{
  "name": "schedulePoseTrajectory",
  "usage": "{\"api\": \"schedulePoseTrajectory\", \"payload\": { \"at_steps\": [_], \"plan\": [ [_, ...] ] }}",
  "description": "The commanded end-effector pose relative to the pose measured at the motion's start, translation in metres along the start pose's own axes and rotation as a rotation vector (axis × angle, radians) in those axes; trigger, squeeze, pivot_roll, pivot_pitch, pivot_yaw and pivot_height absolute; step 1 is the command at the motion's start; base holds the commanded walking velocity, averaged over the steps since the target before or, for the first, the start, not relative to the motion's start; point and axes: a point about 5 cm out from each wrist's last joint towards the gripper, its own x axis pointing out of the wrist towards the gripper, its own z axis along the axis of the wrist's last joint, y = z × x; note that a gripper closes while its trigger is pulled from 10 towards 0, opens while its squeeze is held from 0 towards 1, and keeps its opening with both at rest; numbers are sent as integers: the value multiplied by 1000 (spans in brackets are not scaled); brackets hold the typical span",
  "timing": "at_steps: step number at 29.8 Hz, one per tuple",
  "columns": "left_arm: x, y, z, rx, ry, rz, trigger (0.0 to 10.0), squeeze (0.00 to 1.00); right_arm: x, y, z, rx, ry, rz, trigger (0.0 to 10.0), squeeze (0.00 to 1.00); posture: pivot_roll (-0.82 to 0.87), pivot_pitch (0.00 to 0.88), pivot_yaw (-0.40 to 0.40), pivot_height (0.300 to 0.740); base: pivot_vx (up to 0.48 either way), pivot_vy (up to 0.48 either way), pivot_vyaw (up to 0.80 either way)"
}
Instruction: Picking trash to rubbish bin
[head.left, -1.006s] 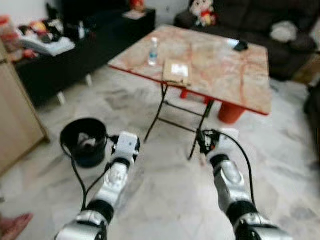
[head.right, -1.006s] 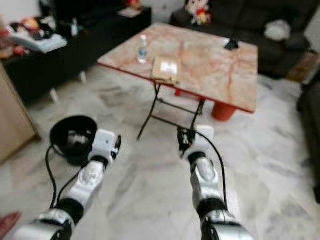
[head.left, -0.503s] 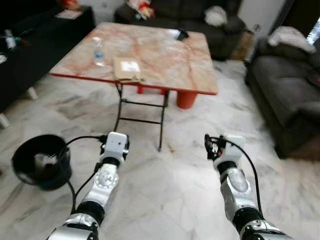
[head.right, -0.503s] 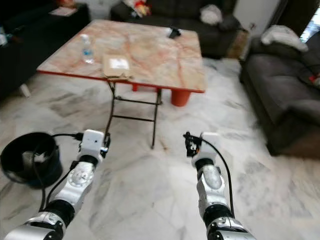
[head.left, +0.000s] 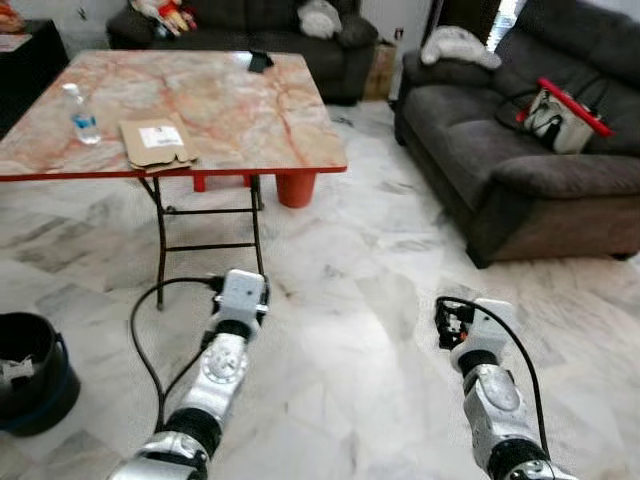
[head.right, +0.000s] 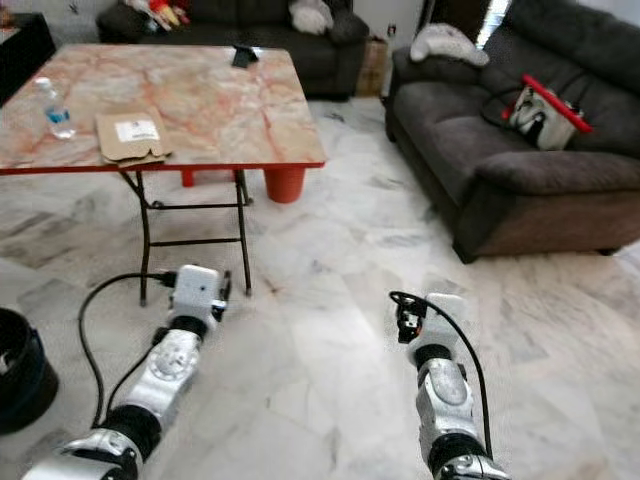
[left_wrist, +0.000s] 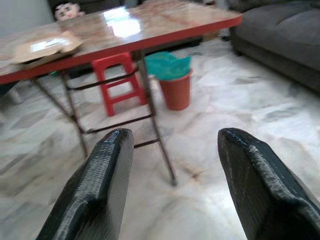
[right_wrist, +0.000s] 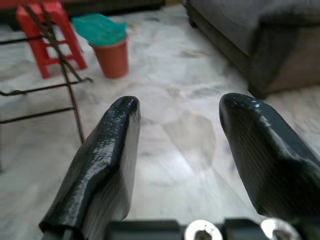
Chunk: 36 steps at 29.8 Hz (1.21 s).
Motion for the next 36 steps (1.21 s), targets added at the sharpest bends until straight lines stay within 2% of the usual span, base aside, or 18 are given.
{"api": "schedulePoseTrajectory", "payload": {
  "at_steps": [1,9,21,28,36],
  "plan": [
    [-4,7,-8,-2,36,21,10000,0,6,5,11,-3,-41,19,10000,0,100,0,-71,740,0,0,0],
    [-3,15,-9,-16,48,62,10000,0,9,9,15,3,-57,29,10000,0,110,0,-83,740,0,0,0],
    [-2,20,-8,-22,43,90,10000,0,11,12,19,-28,-71,58,10000,0,103,0,-90,740,316,0,0],
    [-3,20,-9,-26,45,96,10000,0,11,14,18,-29,-63,71,10000,0,105,0,-94,740,326,0,800],
    [-3,21,-9,-27,44,102,10000,0,11,15,18,-34,-65,82,10000,0,105,0,-94,740,325,0,175]
  ]
}}
